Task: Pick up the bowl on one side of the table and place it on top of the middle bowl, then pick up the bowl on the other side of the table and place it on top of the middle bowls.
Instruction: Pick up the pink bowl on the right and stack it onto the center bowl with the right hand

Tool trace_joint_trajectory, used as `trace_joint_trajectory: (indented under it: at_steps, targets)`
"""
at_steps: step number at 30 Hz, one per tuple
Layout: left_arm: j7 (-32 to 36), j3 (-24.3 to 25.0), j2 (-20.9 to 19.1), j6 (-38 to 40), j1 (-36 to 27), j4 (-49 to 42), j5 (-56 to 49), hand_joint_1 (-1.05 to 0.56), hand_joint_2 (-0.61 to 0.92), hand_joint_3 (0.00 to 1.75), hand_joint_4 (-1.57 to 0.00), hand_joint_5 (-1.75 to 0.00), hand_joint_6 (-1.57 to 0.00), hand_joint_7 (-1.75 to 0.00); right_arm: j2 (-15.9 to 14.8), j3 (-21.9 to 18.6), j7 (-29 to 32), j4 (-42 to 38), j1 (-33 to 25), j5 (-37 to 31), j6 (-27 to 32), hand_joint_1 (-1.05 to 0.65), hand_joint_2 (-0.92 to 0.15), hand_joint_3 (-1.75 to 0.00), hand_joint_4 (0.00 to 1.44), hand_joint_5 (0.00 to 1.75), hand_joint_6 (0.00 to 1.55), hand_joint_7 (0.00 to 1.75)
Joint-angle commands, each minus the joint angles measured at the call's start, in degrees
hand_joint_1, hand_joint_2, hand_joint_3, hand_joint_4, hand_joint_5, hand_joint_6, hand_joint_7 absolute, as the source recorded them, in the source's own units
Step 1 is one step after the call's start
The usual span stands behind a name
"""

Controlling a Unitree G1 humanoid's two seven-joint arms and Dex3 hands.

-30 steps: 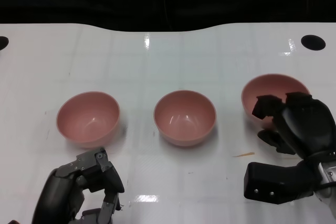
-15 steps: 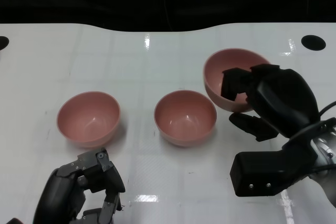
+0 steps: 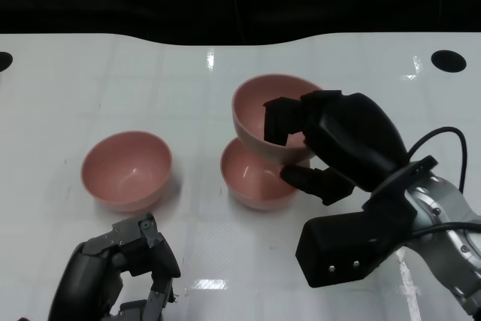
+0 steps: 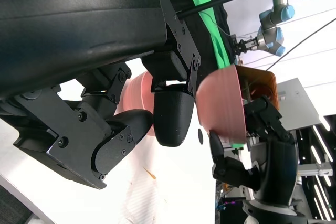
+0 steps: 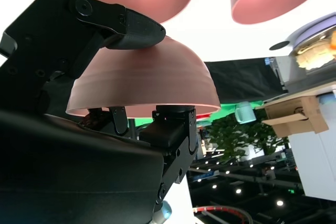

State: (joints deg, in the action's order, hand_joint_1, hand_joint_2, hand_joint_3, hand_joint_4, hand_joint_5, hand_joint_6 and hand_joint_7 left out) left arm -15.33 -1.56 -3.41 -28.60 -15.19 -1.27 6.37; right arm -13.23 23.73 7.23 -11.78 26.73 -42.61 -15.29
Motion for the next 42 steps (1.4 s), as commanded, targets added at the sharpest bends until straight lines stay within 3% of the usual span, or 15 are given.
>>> trace_joint_trajectory:
  at_steps: [1, 18, 19, 21, 22, 23, 24, 26, 27, 28, 29, 35, 42]
  targets:
    - [0.61, -0.02, -0.07, 0.89, -0.93, 1.37, -0.01, -0.07, 0.47, 1.28, -0.83, -1.74, -0.76, -1.56, 0.79, 0.58, 0.30, -2.81, 1.62, 0.74, -1.37, -0.24, -0.33, -1.40, 0.97, 1.75, 0.73, 1.75]
    - [1.47, -0.32, 0.27, 2.94, -3.42, 5.42, -0.78, -0.07, 0.50, 1.23, -0.82, -1.71, -0.76, -1.53, 3.14, 4.42, 1.19, -16.53, 5.36, -1.75, -0.91, -0.20, -0.32, -1.28, 0.97, 1.75, 0.71, 1.69]
    - [1.59, -0.33, 0.27, 2.80, -3.35, 5.32, -1.04, -0.07, 0.50, 1.22, -0.82, -1.71, -0.76, -1.53, 3.23, 4.70, 1.32, -17.68, 5.70, -2.03, -0.78, -0.22, -0.42, -1.14, 0.94, 1.75, 0.79, 1.28]
    - [1.68, -0.41, 0.22, 2.57, -3.20, 5.09, -1.33, -0.06, 0.51, 1.21, -0.83, -1.72, -0.76, -1.54, 3.28, 5.44, 0.40, -19.84, 6.54, -2.35, -0.55, -0.23, -0.53, -0.98, 0.92, 1.67, 0.94, 0.77]
    - [1.78, -0.40, 0.20, 2.36, -3.18, 4.96, -1.59, -0.06, 0.51, 1.21, -0.83, -1.72, -0.76, -1.54, 3.31, 5.84, -0.30, -20.68, 6.90, -2.43, -0.32, -0.23, -0.57, -0.92, 0.91, 1.64, 1.01, 0.58]
    - [1.84, -0.38, 0.21, 2.20, -3.17, 4.87, -1.81, -0.07, 0.51, 1.21, -0.82, -1.72, -0.76, -1.54, 3.33, 6.16, -0.73, -21.28, 7.17, -2.46, -0.14, -0.28, -0.65, -0.73, 0.85, 1.40, 1.02, 0.36]
    - [1.86, -0.34, 0.29, 2.04, -3.11, 4.72, -1.84, -0.07, 0.51, 1.21, -0.82, -1.72, -0.76, -1.54, 3.17, 6.72, -1.83, -22.10, 7.66, -2.55, -0.30, -0.29, -0.71, -0.61, 0.83, 1.31, 1.04, 0.25]
    - [1.83, -0.35, 0.48, 1.90, -3.04, 4.52, -1.72, -0.07, 0.51, 1.21, -0.82, -1.72, -0.76, -1.54, 2.75, 8.05, -4.21, -23.32, 8.58, -3.34, -0.14, -0.45, -0.87, -0.32, 0.60, 0.70, 0.75, 0.06]
    - [1.76, -0.38, 0.51, 1.77, -3.03, 4.44, -1.70, -0.07, 0.51, 1.21, -0.82, -1.72, -0.76, -1.54, 2.79, 8.61, -5.23, -23.62, 8.70, -3.58, 0.18, -0.49, -0.90, -0.28, 0.56, 0.58, 0.69, 0.03]
    - [1.69, -0.40, 0.52, 1.67, -3.04, 4.40, -1.68, -0.06, 0.51, 1.21, -0.82, -1.73, -0.76, -1.54, 2.86, 8.99, -5.68, -23.73, 8.69, -3.68, 0.45, -0.58, -0.91, -0.27, 0.38, 0.42, 0.51, 0.01]
    - [1.58, -0.42, 0.54, 1.65, -3.05, 4.39, -1.58, -0.06, 0.50, 1.22, -0.82, -1.73, -0.76, -1.54, 2.94, 9.30, -5.64, -23.74, 8.60, -3.81, 0.61, -0.62, -0.92, -0.27, 0.31, 0.36, 0.44, 0.01]
    - [1.68, -0.56, 0.54, 0.71, -2.88, 4.03, -2.28, -0.06, 0.50, 1.24, -0.82, -1.72, -0.77, -1.53, 3.90, 10.96, -1.34, -23.05, 7.10, -6.10, 2.17, -0.74, -0.92, -0.30, 0.11, 0.25, 0.25, 0.00]
    - [1.22, -0.38, 0.26, -2.93, -1.74, 1.80, -2.41, -0.04, 0.51, 1.26, -0.83, -1.72, -0.76, -1.54, 3.35, 10.60, -0.69, -16.66, 4.47, -6.79, 4.24, -0.78, -0.92, -0.32, 0.08, 0.27, 0.21, 0.00]
